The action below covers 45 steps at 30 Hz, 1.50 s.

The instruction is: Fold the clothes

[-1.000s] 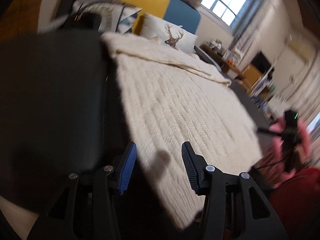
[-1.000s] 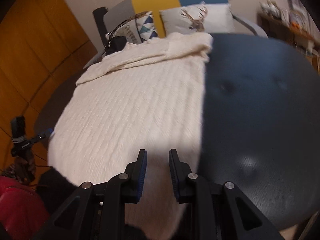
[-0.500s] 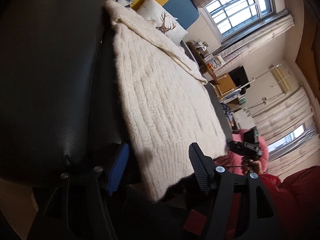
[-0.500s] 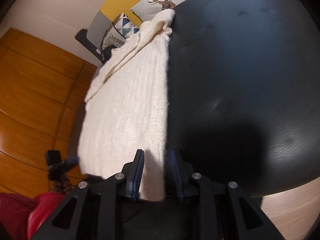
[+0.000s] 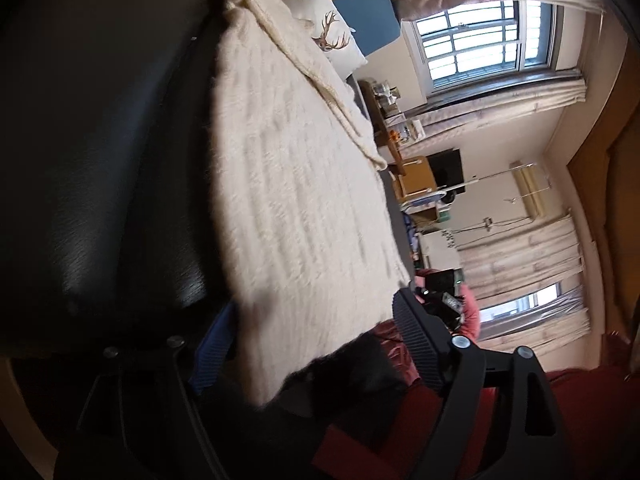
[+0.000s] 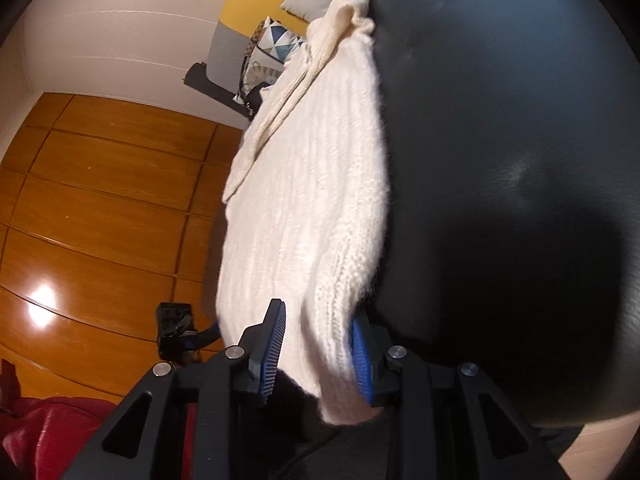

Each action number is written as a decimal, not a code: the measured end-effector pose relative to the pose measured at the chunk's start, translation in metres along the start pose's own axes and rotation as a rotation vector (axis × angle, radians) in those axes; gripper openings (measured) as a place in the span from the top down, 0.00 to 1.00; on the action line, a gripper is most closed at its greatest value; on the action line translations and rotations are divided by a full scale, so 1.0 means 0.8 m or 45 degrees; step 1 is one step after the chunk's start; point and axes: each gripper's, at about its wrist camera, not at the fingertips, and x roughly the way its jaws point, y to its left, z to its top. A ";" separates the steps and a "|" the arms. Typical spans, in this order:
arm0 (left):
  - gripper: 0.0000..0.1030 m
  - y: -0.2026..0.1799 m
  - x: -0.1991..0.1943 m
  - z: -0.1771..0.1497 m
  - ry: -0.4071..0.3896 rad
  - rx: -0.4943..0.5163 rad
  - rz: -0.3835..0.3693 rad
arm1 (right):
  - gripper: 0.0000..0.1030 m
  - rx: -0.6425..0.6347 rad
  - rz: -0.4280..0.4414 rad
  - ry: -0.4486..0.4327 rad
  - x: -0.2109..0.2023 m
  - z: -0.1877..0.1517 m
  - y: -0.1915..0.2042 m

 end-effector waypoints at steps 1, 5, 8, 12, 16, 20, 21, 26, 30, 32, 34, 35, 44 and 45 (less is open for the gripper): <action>0.21 -0.003 0.006 0.004 0.010 0.005 0.000 | 0.69 -0.011 -0.002 0.016 0.004 0.001 0.003; 0.21 -0.011 0.020 0.014 0.029 0.039 0.008 | 0.69 -0.049 -0.039 0.067 0.017 0.006 0.013; 0.22 -0.015 0.021 0.011 0.021 0.077 0.034 | 0.69 -0.056 -0.057 0.081 0.020 0.007 0.015; 0.22 -0.026 0.024 0.004 -0.011 0.166 0.097 | 0.70 -0.047 -0.078 0.085 0.021 0.009 0.016; 0.45 -0.035 0.025 -0.004 -0.036 0.255 0.238 | 0.74 -0.074 -0.152 0.068 0.022 0.008 0.022; 0.89 -0.020 0.021 0.001 -0.057 0.211 0.336 | 0.87 -0.093 -0.248 0.058 0.023 0.007 0.028; 0.91 -0.015 0.020 0.002 -0.062 0.181 0.328 | 0.88 -0.101 -0.274 0.056 0.024 0.007 0.030; 0.94 -0.022 0.020 -0.002 -0.070 0.200 0.308 | 0.90 -0.129 -0.305 0.042 0.027 0.005 0.041; 0.95 -0.033 0.010 -0.001 -0.125 0.191 0.208 | 0.90 -0.082 -0.144 0.005 0.017 0.006 0.039; 0.95 -0.038 0.001 0.000 -0.167 0.180 0.158 | 0.90 -0.091 -0.075 -0.018 0.011 0.006 0.042; 0.95 -0.044 -0.006 0.000 -0.193 0.182 0.126 | 0.90 -0.114 0.000 -0.042 0.005 0.004 0.047; 0.95 -0.048 -0.008 0.000 -0.203 0.185 0.112 | 0.90 -0.128 0.023 -0.046 0.003 0.003 0.050; 0.95 -0.075 -0.031 -0.020 -0.244 0.212 -0.058 | 0.90 -0.211 0.187 -0.028 -0.008 -0.018 0.065; 0.95 -0.074 -0.033 -0.026 -0.244 0.193 -0.079 | 0.90 -0.200 0.217 -0.037 -0.012 -0.022 0.062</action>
